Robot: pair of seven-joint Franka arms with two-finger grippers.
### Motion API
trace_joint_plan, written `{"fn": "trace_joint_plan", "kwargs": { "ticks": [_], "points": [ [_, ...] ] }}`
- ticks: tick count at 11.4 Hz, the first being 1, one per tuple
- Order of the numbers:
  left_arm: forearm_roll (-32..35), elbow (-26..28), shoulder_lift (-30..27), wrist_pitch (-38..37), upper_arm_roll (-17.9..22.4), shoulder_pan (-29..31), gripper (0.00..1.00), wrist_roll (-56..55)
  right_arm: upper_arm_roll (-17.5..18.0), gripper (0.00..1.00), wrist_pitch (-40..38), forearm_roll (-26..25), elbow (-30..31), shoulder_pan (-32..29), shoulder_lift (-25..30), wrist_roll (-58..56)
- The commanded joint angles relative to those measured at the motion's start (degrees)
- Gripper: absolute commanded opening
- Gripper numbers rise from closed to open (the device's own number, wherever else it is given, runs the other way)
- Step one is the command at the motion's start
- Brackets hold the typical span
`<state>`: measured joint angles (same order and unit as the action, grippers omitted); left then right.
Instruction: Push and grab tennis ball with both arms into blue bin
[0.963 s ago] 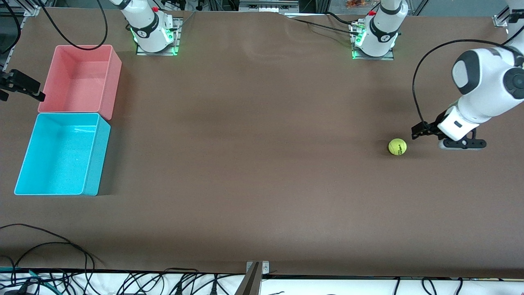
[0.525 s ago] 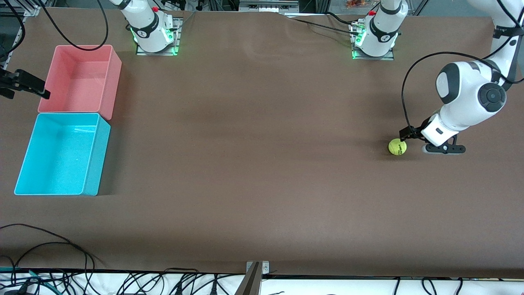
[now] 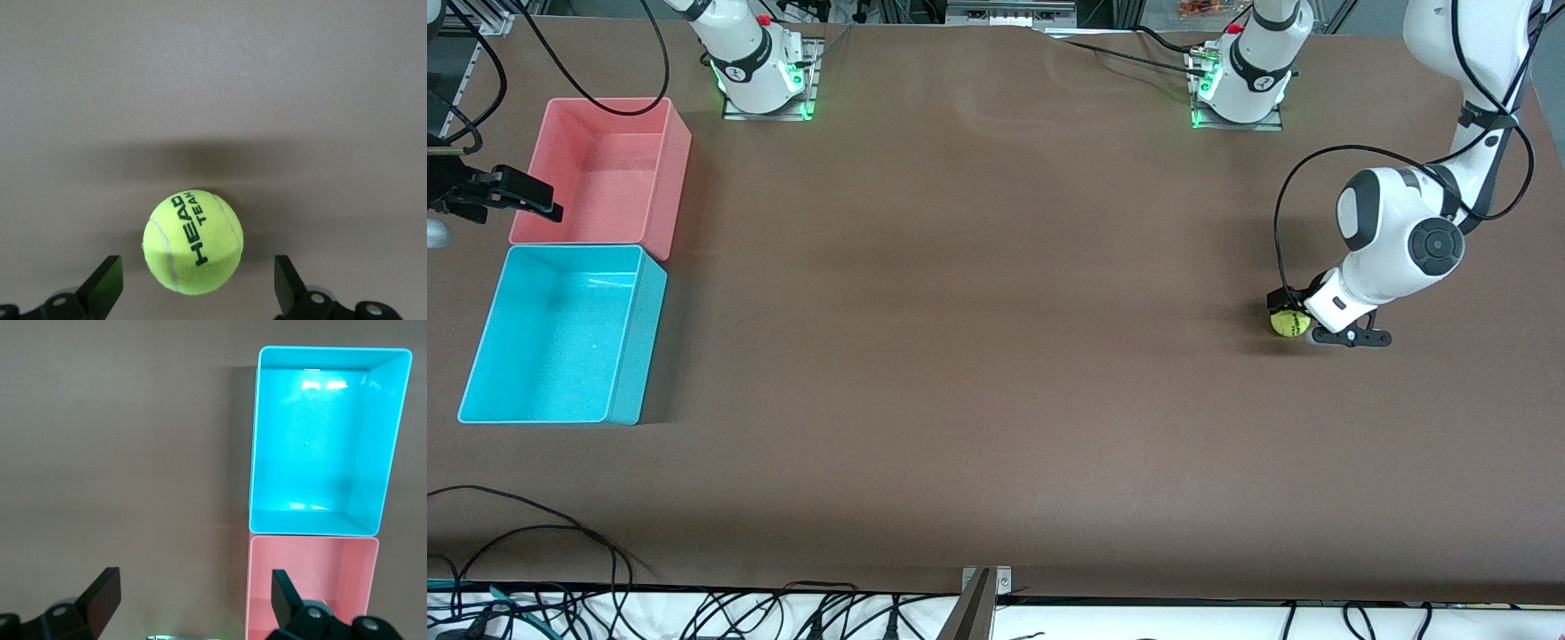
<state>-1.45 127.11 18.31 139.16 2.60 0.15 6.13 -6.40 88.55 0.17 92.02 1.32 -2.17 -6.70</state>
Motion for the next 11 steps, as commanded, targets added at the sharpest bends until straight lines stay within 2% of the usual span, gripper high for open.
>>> {"fn": "trace_joint_plan", "kwargs": {
  "ticks": [1,7,8,9,10,11],
  "points": [
    [-1.45,-0.55,0.59,0.50,0.21,-0.41,1.00,0.55,-0.10,1.00,-1.19,0.71,-1.40,-0.09,-0.38,0.20],
    [-1.36,-0.46,-5.47,-2.47,0.21,0.47,1.00,1.34,-0.10,1.00,-1.19,0.62,-1.49,-0.09,-0.38,0.28],
    [-1.27,-0.29,-5.73,-2.57,0.21,1.08,0.81,1.43,-0.10,1.00,-1.10,0.71,-1.49,-0.09,-0.38,0.37],
    [-1.01,0.06,-6.52,-2.75,0.21,1.26,0.40,1.52,-0.10,1.00,-1.10,0.71,-1.49,-0.09,-0.38,0.29],
    [-0.84,0.67,-7.31,-2.84,0.21,1.26,0.15,1.52,-0.10,1.00,-0.93,0.71,-1.49,-0.09,-0.47,0.28],
    [-0.57,1.20,-8.10,-2.92,0.21,1.26,0.00,1.87,-0.10,1.00,-0.92,0.80,-1.49,-0.09,-0.47,0.28]
  ]
}}
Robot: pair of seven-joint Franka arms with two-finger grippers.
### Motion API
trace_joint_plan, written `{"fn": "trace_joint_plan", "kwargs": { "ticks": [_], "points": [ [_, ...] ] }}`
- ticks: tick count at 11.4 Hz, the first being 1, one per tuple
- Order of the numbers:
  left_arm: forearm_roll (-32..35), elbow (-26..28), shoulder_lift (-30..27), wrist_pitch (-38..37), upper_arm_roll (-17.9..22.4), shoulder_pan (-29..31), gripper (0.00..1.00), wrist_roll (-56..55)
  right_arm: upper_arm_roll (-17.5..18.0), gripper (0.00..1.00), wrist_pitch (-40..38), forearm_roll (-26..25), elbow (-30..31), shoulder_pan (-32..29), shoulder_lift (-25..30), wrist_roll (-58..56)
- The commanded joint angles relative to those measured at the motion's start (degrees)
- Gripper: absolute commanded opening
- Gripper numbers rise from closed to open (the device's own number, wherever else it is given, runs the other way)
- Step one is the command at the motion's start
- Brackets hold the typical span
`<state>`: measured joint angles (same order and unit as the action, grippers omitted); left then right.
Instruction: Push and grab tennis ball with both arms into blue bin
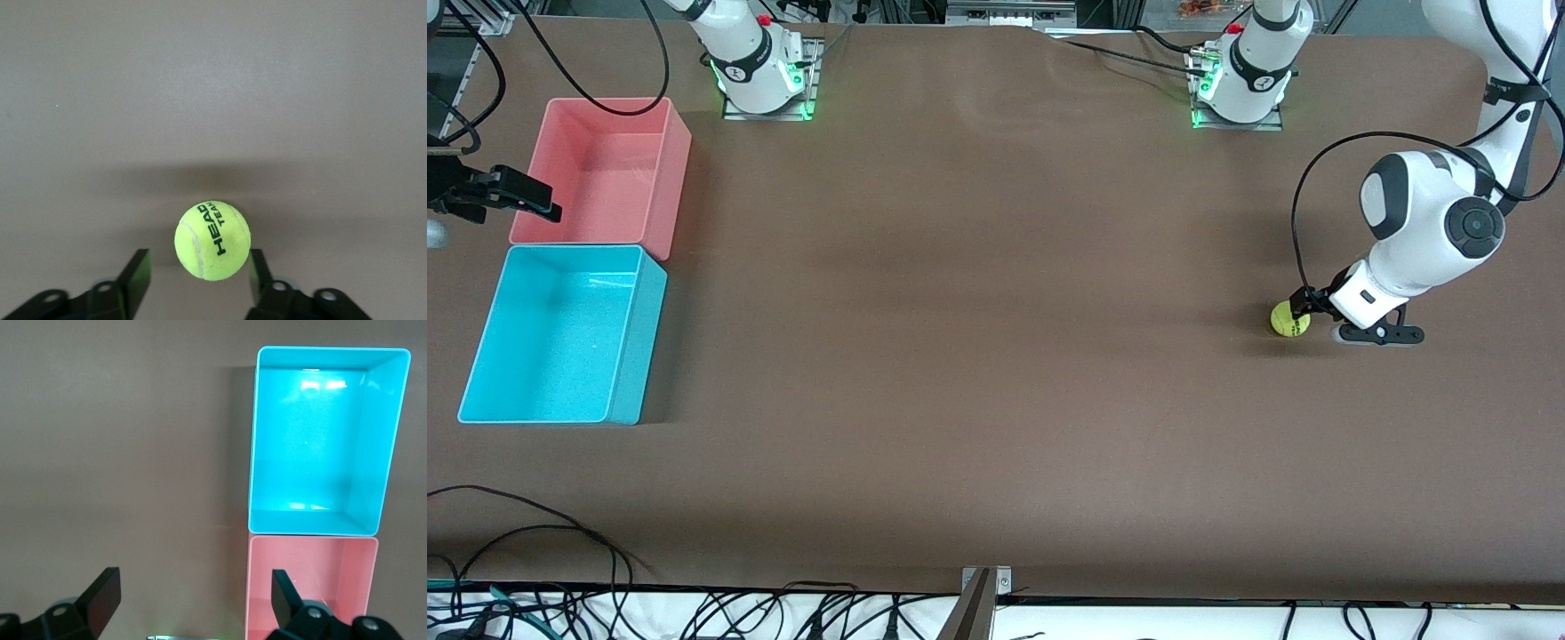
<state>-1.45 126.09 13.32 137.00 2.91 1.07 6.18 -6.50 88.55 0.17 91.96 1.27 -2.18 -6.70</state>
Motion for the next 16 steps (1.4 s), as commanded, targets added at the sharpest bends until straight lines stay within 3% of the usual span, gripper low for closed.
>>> {"fn": "trace_joint_plan", "kwargs": {
  "ticks": [1,6,8,11,16],
  "points": [
    [-0.39,2.50,-3.65,-1.29,-0.10,0.69,0.00,4.78,0.00,1.00,-1.10,0.71,-1.43,-0.04,-0.45,0.20],
    [-0.39,2.41,-4.00,-2.18,-0.01,4.20,0.00,42.36,0.00,1.00,-0.84,0.71,-1.43,-0.04,-0.45,0.20],
    [-0.39,2.32,-3.04,-1.13,-0.01,4.91,0.00,50.65,0.00,1.00,-0.83,0.80,-1.43,-0.04,-0.45,0.20],
    [-0.39,2.41,0.38,6.51,-0.01,6.57,0.00,71.63,0.00,1.00,-0.92,0.62,-1.43,-0.04,-0.54,0.20],
    [-1.36,2.41,5.13,12.05,-0.10,8.07,0.00,87.59,-0.36,1.00,-0.48,0.80,-1.52,-0.21,-0.54,0.28]
  ]
}}
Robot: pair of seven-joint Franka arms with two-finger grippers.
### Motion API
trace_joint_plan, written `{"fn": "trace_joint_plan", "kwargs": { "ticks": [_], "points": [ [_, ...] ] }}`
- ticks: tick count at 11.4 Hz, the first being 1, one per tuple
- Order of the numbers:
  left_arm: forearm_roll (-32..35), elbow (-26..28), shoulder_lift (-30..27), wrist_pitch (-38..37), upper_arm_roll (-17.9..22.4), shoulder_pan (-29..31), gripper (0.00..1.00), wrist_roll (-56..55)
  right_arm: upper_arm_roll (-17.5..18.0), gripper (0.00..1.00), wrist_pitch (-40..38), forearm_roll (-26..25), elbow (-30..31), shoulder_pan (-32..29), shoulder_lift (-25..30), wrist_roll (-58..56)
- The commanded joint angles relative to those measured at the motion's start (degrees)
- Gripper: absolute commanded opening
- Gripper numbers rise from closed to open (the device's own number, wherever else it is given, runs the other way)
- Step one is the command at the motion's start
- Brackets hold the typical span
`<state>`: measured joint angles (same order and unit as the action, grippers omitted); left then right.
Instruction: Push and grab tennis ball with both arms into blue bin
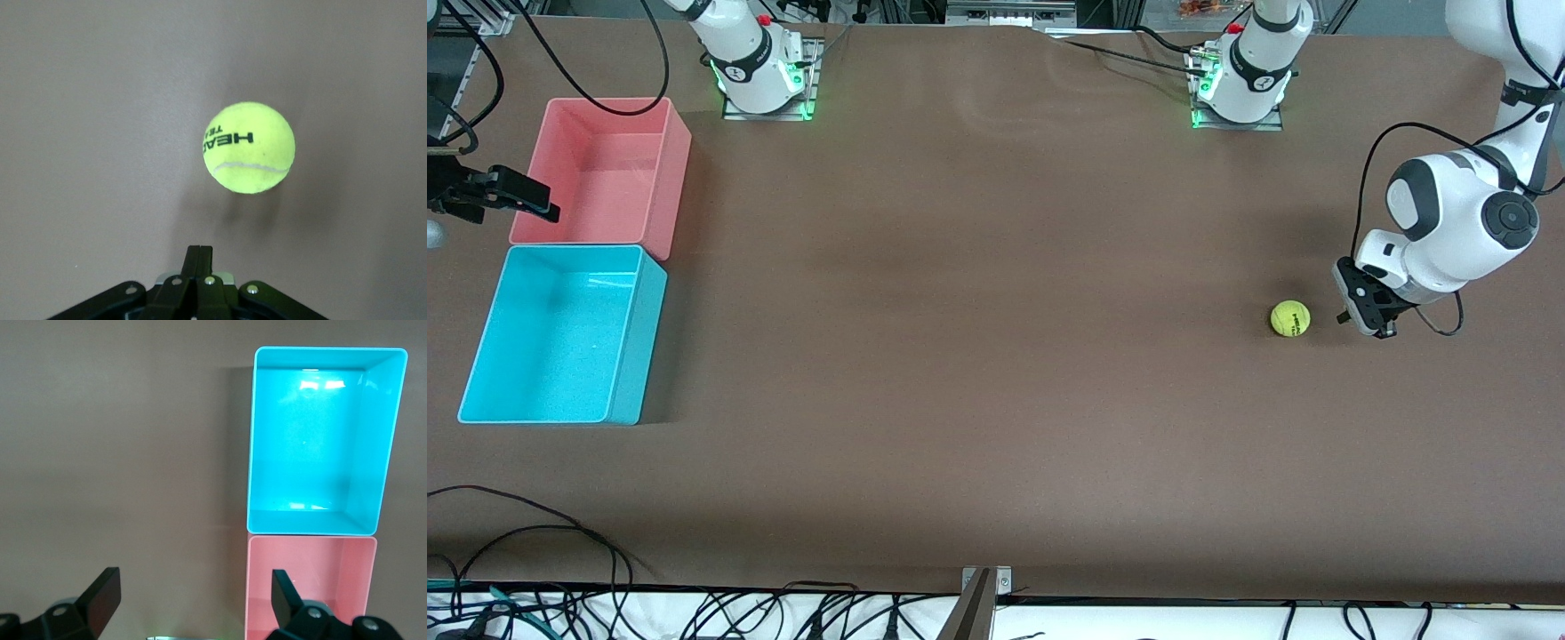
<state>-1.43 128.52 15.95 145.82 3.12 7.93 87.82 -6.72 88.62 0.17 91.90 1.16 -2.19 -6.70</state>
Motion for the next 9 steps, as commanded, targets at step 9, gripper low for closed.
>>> {"fn": "trace_joint_plan", "kwargs": {
  "ticks": [9],
  "points": [
    [-1.29,0.07,6.99,7.38,-1.54,1.13,0.00,8.78,-0.05,1.00,0.06,1.06,-1.46,-0.02,-0.89,0.37]
  ]
}}
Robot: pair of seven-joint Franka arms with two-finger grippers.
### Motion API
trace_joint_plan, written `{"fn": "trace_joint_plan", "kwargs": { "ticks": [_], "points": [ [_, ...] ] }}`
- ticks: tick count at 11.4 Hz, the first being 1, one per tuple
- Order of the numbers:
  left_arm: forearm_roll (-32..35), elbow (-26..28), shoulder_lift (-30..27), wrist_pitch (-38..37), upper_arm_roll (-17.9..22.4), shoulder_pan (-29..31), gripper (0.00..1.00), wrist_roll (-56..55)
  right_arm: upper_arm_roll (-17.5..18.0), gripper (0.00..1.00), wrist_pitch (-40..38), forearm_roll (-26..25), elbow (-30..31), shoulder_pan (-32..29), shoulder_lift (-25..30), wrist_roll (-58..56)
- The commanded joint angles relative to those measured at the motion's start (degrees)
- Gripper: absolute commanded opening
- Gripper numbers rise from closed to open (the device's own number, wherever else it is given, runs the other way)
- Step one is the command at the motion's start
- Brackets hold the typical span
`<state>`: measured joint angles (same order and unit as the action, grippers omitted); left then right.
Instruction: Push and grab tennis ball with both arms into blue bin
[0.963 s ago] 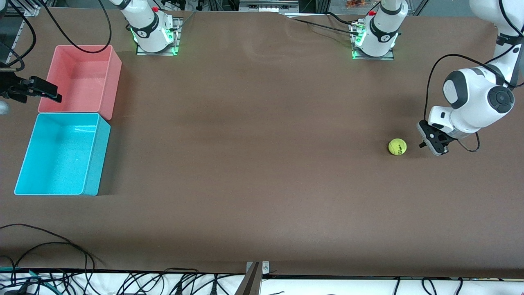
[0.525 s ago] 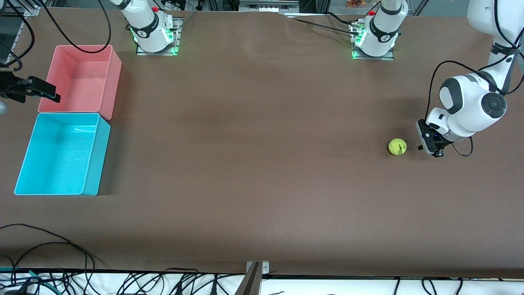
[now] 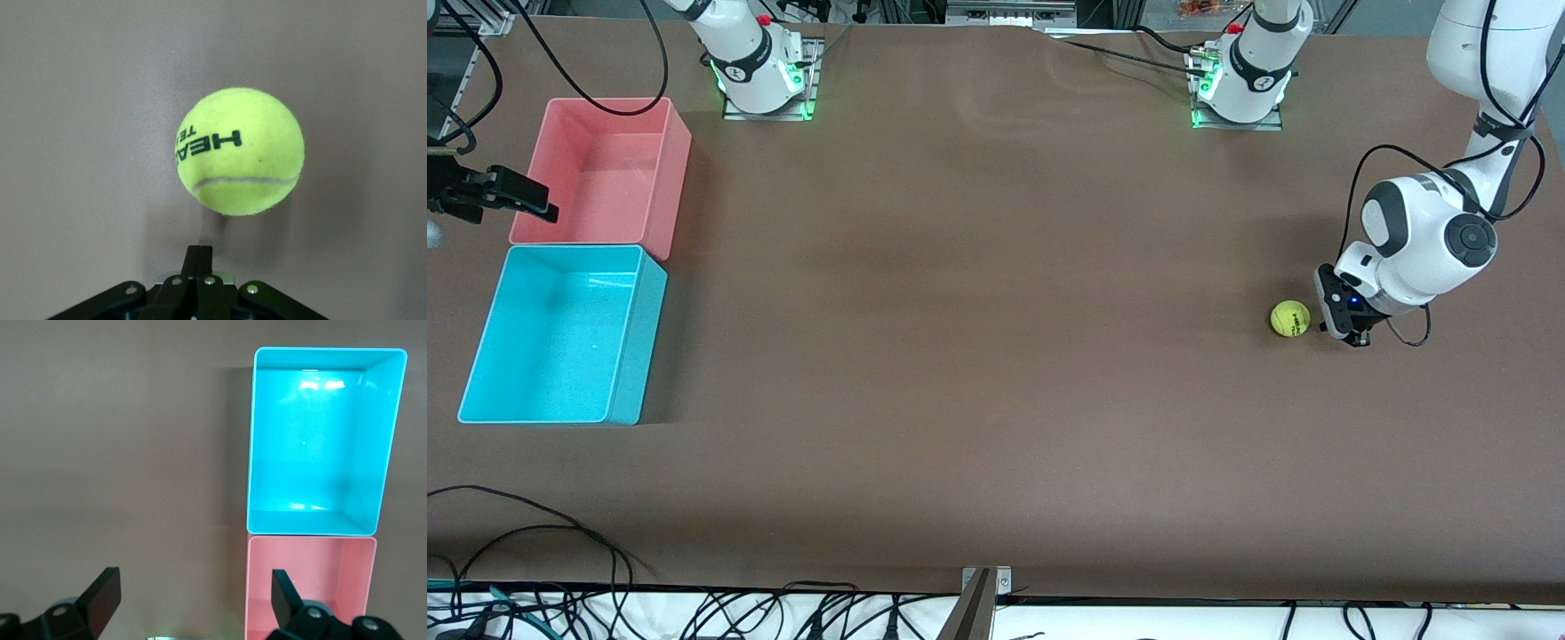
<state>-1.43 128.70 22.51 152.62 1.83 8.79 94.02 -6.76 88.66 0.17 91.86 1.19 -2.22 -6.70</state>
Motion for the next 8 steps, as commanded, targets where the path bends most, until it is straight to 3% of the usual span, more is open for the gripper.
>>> {"fn": "trace_joint_plan", "kwargs": {
  "ticks": [1,5,8],
  "points": [
    [-1.38,-0.12,0.78,0.66,-0.43,0.17,0.00,2.14,0.00,1.00,0.10,1.06,-1.42,-0.05,-0.94,0.37],
    [-5.86,-0.20,3.24,3.11,-5.68,-1.32,0.00,-5.99,0.08,1.00,0.10,1.15,-1.42,0.04,-1.03,0.37],
    [-3.24,-3.43,3.85,1.55,-13.33,-6.49,0.00,-34.67,0.17,1.00,0.19,1.15,-1.42,0.13,-1.20,0.37]
  ]
}}
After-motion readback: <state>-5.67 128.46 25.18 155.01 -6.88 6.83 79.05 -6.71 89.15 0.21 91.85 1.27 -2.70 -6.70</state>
